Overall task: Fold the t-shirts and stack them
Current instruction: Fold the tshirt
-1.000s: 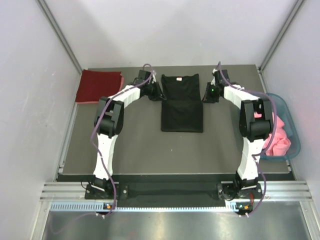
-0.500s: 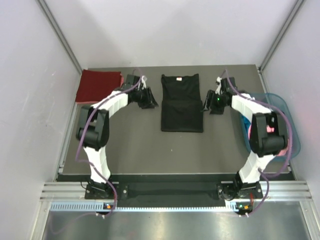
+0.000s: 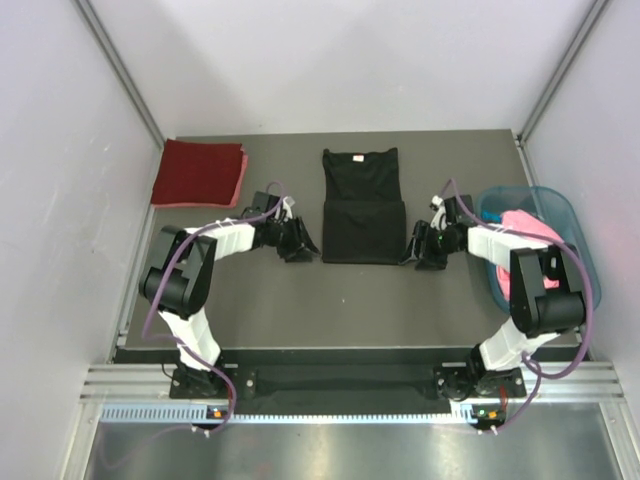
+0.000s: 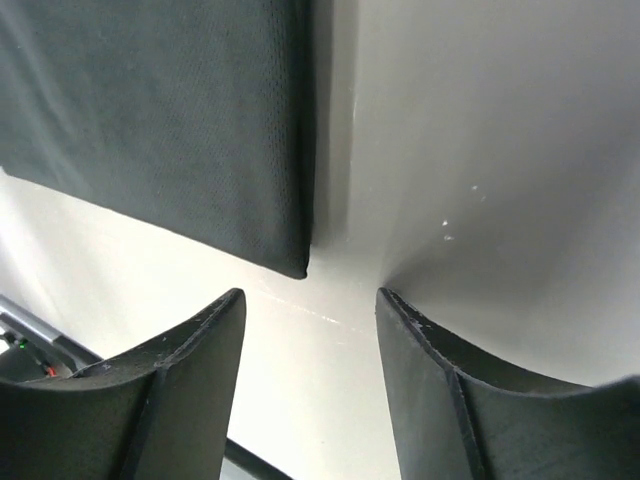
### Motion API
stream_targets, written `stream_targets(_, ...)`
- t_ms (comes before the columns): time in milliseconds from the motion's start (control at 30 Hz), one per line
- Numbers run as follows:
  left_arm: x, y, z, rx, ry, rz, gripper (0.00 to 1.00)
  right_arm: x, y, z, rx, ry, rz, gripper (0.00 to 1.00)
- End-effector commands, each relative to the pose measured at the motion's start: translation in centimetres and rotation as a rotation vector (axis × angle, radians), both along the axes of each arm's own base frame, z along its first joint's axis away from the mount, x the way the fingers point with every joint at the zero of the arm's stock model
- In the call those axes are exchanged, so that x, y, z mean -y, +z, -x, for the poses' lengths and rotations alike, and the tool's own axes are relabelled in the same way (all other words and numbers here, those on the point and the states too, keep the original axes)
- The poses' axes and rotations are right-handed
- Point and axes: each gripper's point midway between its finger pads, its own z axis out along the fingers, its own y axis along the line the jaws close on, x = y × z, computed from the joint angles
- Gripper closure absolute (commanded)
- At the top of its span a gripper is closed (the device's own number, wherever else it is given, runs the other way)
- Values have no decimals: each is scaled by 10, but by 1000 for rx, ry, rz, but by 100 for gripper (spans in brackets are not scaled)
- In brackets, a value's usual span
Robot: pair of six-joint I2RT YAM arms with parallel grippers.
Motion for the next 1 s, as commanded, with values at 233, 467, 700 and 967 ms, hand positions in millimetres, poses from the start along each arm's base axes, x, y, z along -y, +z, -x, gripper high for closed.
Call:
stream_targets(233,29,10,-5,66,-3,82,56,-8,-2,-1,66,-31,-59,50)
stream_targets(467,27,-11,10,20,-1,30,58,-5,-4,-5,68,-45,-37,55)
stream_targets(700,24,-20,10,11,9,5,60,-6,-5,-10,73,-43,-46,59)
stream_targets(967,19,-25,4,5,12,-46,61,-11,-5,-13,78,-29,-66,60)
